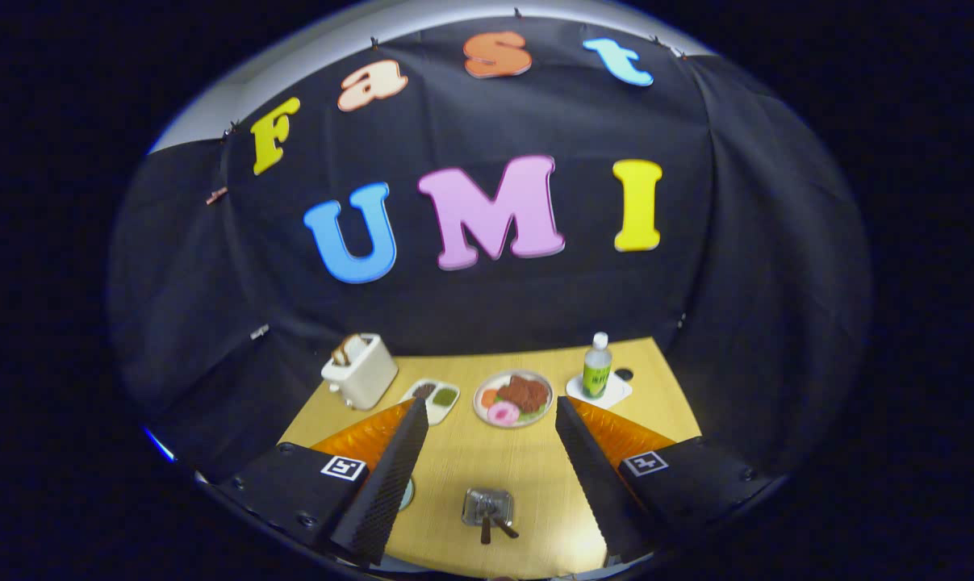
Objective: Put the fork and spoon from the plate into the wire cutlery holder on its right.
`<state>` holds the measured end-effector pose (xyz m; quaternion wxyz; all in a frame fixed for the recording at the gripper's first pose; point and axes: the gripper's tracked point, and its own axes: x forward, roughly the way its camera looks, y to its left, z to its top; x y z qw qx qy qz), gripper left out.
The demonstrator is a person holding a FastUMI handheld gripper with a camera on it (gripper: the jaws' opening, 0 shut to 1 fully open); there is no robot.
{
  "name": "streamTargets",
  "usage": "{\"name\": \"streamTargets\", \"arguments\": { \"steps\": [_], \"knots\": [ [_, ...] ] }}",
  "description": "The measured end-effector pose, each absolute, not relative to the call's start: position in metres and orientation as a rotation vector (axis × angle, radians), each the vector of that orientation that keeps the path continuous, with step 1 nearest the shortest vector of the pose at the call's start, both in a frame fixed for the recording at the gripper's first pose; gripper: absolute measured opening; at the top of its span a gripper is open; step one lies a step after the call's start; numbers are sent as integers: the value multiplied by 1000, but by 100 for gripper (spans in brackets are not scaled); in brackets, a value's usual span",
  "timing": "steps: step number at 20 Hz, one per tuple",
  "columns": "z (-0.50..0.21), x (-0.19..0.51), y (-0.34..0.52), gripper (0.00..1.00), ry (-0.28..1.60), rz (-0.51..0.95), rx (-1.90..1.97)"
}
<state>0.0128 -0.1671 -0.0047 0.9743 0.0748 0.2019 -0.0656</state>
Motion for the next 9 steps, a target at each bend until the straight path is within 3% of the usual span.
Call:
{"name": "streamTargets", "arguments": {
  "steps": [4, 9],
  "knots": [
    [67, 6, -200, 99, 144, -228, 48],
    [93, -2, -212, 98, -3, -251, -24]
  ]
}}
